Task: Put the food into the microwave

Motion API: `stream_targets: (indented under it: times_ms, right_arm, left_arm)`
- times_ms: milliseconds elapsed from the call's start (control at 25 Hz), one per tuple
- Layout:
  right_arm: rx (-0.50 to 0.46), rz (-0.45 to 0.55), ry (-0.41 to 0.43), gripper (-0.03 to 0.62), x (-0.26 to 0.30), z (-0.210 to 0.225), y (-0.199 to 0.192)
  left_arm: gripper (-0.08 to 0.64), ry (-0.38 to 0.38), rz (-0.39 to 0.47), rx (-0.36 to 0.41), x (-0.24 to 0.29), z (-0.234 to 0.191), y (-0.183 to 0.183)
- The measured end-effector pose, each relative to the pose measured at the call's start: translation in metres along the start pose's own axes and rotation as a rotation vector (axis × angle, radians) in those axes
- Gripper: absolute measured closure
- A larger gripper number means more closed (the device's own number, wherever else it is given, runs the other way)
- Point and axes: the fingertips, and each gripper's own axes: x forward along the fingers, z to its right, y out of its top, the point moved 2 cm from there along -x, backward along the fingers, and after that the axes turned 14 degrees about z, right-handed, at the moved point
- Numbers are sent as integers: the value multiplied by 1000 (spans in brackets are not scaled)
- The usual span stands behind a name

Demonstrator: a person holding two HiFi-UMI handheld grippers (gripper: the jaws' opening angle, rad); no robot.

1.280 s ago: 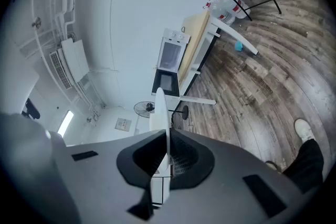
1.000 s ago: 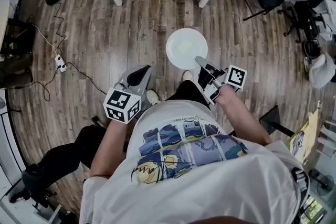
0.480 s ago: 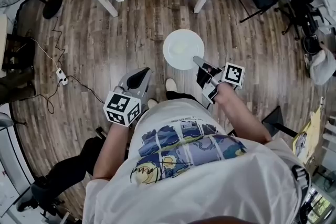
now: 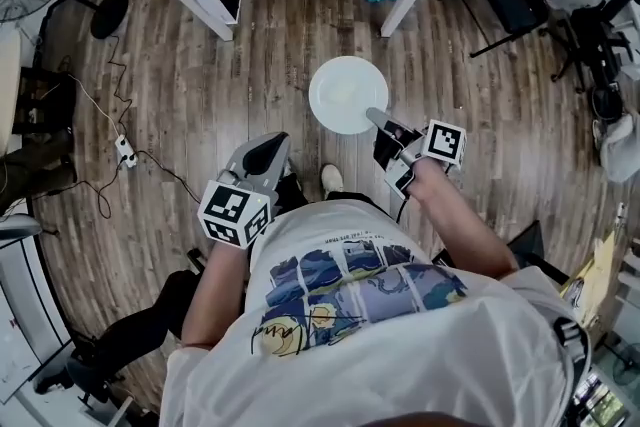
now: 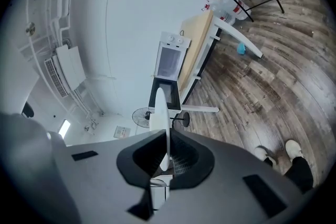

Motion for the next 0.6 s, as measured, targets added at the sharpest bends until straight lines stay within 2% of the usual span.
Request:
stream_targets:
  times_ms: [320,600]
  right_arm:
    - [-7,74,-35,580,68,-6,37]
    - [13,176,-69,580,142,-25,63]
  left_arm:
    - [554,-45,21,-7,37,-70,25]
    - [554,-190,19,7,74,-133,67]
